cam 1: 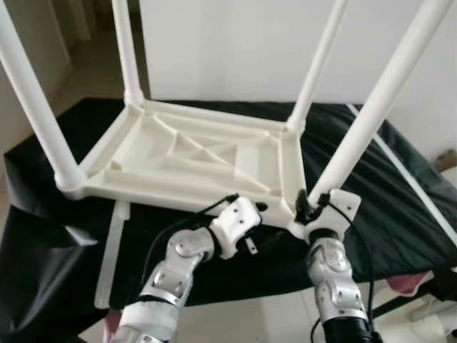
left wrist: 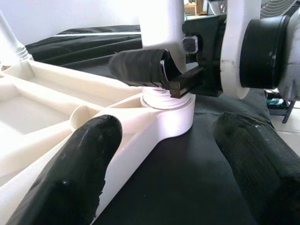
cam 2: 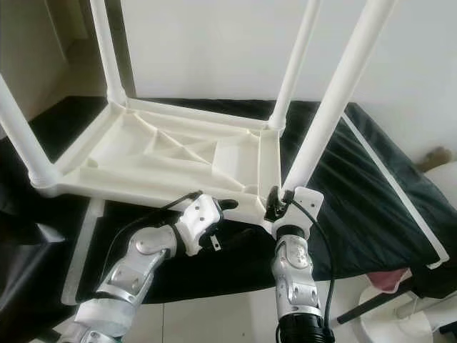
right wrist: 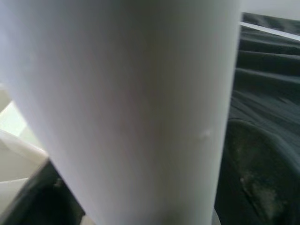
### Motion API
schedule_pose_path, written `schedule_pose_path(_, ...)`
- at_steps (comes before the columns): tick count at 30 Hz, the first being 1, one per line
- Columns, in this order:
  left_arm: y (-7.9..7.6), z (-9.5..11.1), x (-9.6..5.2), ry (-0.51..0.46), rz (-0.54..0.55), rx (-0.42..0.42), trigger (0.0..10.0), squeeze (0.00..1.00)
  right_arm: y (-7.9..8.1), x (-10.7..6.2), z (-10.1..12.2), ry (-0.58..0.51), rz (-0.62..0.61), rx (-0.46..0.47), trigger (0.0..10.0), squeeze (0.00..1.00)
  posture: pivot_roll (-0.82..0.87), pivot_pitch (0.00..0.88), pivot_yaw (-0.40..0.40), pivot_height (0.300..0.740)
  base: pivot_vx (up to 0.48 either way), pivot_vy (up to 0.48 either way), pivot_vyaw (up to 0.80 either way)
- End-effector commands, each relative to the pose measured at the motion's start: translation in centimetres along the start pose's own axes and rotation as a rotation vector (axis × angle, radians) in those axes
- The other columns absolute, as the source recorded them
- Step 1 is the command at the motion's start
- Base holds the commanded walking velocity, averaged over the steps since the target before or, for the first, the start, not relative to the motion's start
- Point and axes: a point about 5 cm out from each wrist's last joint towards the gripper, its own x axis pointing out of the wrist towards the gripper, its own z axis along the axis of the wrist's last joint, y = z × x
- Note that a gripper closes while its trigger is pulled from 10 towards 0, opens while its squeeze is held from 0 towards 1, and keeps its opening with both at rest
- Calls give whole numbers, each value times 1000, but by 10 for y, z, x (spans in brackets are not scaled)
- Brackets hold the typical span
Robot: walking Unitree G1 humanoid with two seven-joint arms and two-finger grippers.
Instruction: Building children table
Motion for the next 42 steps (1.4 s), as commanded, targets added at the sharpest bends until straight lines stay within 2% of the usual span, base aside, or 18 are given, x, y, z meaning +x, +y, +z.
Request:
schedule_pose_path(1, 8, 3, -1, -6, 164, -1, 10000, 0, 1, -5, -4, 22, 28, 17, 10000, 1000, 117, 0, -92, 740, 0, 0, 0)
schedule_pose_path(2, 8, 3, -1, -6, 165, -2, 10000, 0, 0, -5, -4, 20, 37, 15, 10000, 1000, 119, 0, -94, 740, 0, 0, 0)
schedule_pose_path(3, 8, 4, -1, -7, 166, -3, 10000, 0, -1, -5, -3, 17, 48, 6, 10000, 784, 119, 0, -94, 740, 0, 0, 0)
schedule_pose_path(4, 8, 4, -1, -7, 166, -3, 10000, 0, -1, -5, -3, 17, 48, 6, 10000, 784, 119, 0, -94, 740, 0, 0, 0)
schedule_pose_path(5, 8, 4, -1, -7, 165, -5, 10000, 0, -2, -5, -2, 12, 63, 2, 10000, 0, 120, 0, -94, 740, 0, 0, 0)
schedule_pose_path(7, 7, 5, -1, -7, 160, -9, 10000, 0, -4, -3, 0, 5, 109, -13, 10000, 0, 120, 0, -94, 740, 0, 0, 0)
schedule_pose_path(15, 6, 6, 0, -9, 146, -11, 10000, 0, -9, 1, 4, -2, 136, -21, 10000, 0, 117, 0, -93, 740, 0, 0, 0)
schedule_pose_path(42, 8, 10, -1, -8, 134, -14, 10000, 0, -4, 0, 6, -15, 208, -20, 10000, 0, 121, 0, -88, 740, 0, 0, 0)
